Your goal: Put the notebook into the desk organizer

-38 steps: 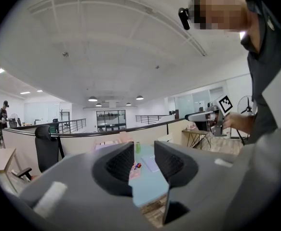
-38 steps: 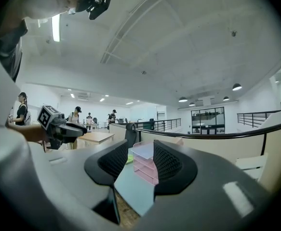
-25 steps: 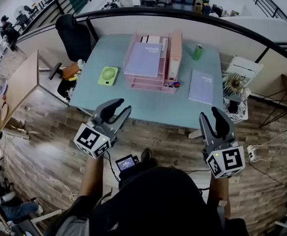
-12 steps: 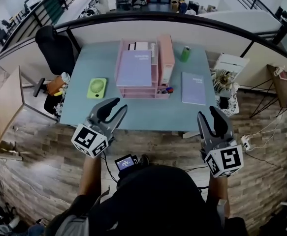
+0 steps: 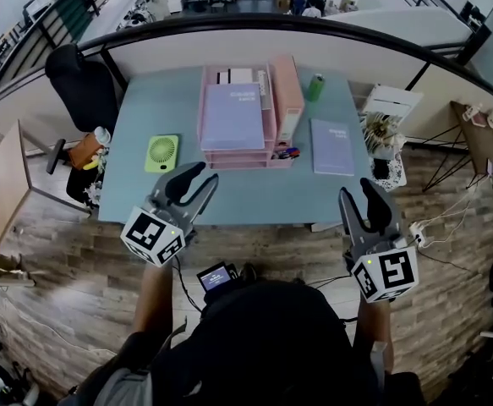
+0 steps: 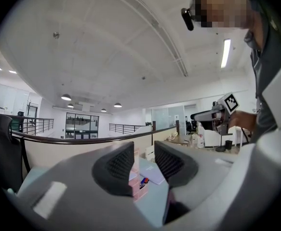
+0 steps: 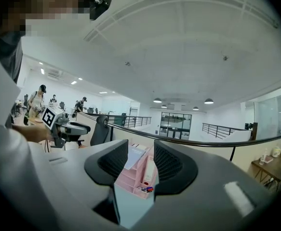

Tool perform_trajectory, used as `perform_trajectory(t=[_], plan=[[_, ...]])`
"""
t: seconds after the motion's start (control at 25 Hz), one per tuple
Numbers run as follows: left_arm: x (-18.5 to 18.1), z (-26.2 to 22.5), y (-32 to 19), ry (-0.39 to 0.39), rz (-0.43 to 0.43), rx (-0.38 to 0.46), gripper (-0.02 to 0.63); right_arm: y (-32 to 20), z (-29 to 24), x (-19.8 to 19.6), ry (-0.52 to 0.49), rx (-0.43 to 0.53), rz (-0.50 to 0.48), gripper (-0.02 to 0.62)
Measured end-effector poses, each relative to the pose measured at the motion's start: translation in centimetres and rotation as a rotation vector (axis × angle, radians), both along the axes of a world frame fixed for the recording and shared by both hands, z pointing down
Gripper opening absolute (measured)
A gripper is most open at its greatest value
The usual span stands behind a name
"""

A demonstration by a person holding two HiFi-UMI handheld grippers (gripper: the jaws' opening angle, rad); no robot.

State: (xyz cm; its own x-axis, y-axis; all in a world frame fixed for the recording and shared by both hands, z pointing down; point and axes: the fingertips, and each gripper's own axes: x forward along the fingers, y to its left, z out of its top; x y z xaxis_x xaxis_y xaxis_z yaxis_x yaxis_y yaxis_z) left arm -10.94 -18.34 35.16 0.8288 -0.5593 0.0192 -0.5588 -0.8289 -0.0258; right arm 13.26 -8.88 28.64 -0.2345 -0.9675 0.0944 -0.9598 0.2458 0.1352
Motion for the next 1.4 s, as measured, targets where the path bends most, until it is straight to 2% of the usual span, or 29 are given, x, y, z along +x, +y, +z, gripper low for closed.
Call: perform_trajectory(t=[0.36, 0.8, 1.12, 1.4], plan=[[-1.9, 1.4, -0.7, 0.017, -0.04, -0.035, 0.19, -1.2, 0.6, -1.7, 0.012, -0.026, -0.038, 0.155], [-2.6, 3.7, -1.2, 0.008, -0.14, -0.091, 0.19, -4.0, 0.4, -2.2, 0.022, -0.024, -0.148, 0.155], [-1.2, 6.2, -2.9, 0.079, -0.189, -0.178, 0.193, -5.0, 0.6, -0.5, 0.041, -0.039, -0.186, 0.155], [0.3, 9.7, -5.3, 0.161, -0.218, -0.295, 0.204, -4.9, 1.4, 2.2, 0.049, -0.069, -0.171, 0.155]])
